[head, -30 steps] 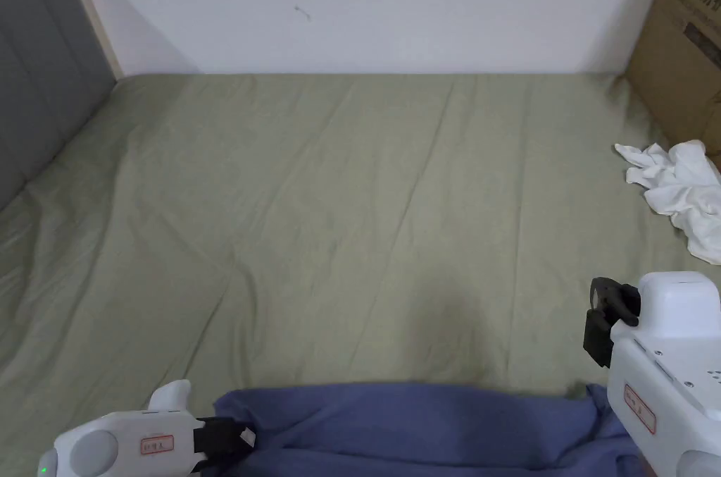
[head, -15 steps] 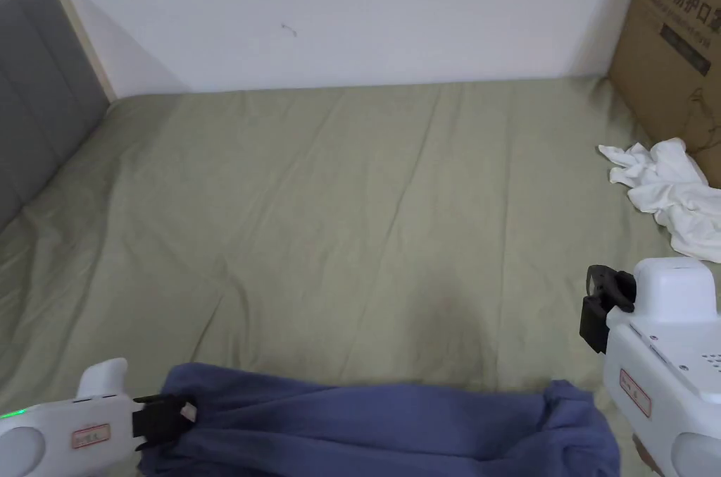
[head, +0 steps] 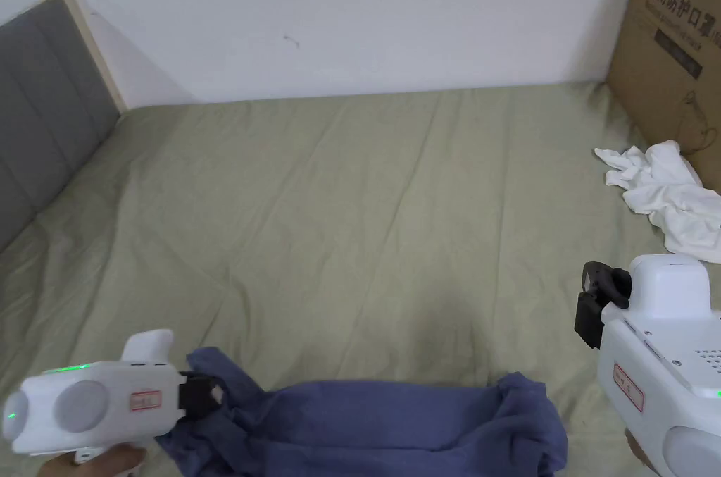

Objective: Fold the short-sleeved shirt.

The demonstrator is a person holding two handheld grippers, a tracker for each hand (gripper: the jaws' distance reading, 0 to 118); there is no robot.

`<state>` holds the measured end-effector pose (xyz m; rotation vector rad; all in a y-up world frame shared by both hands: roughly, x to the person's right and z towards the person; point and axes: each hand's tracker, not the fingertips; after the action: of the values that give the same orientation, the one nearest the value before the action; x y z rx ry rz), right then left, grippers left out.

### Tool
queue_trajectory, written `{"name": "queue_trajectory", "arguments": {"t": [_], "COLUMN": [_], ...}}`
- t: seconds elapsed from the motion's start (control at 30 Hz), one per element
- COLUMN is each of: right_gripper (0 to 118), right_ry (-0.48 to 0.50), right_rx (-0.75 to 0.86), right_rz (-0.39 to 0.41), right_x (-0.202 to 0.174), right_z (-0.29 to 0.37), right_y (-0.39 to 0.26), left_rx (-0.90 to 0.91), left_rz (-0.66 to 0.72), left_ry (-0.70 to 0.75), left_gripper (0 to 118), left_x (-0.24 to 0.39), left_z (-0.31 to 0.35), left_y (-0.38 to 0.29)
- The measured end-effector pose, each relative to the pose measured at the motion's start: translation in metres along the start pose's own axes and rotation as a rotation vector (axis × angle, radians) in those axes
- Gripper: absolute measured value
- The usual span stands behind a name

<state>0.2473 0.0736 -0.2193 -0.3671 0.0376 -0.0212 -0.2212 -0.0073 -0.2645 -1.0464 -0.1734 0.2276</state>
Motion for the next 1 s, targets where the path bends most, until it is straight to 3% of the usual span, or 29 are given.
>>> {"name": "queue_trajectory", "arguments": {"t": [0.37,0.67,0.7,0.77,0.87,1.0], "right_gripper": [2,2,2,2,2,2], "right_ry": [-0.011,-0.036,-0.038,-0.04,-0.041,-0.035], "right_rx": [0.008,-0.003,-0.003,-0.004,-0.003,0.005], "right_rz": [-0.016,-0.019,-0.019,-0.026,-0.034,-0.037], "right_x": [0.021,0.035,0.036,0.037,0.037,0.034], "right_z": [0.013,0.02,0.02,0.02,0.02,0.021], "right_y": [-0.002,-0.006,-0.006,-0.006,-0.006,-0.003], "left_rx": [-0.124,-0.202,-0.196,-0.197,-0.138,-0.026], "left_rz": [-0.081,-0.094,-0.094,-0.065,-0.034,-0.029], "left_ry": [-0.056,0.004,-0.002,-0.066,-0.136,-0.174], "left_gripper": [12,15,33,82,86,111], "left_x": [0.119,0.16,0.16,0.162,0.162,0.152], "left_z": [-0.08,-0.141,-0.138,-0.13,-0.109,-0.073], "left_y": [-0.008,-0.035,-0.034,-0.033,-0.024,-0.013]}}
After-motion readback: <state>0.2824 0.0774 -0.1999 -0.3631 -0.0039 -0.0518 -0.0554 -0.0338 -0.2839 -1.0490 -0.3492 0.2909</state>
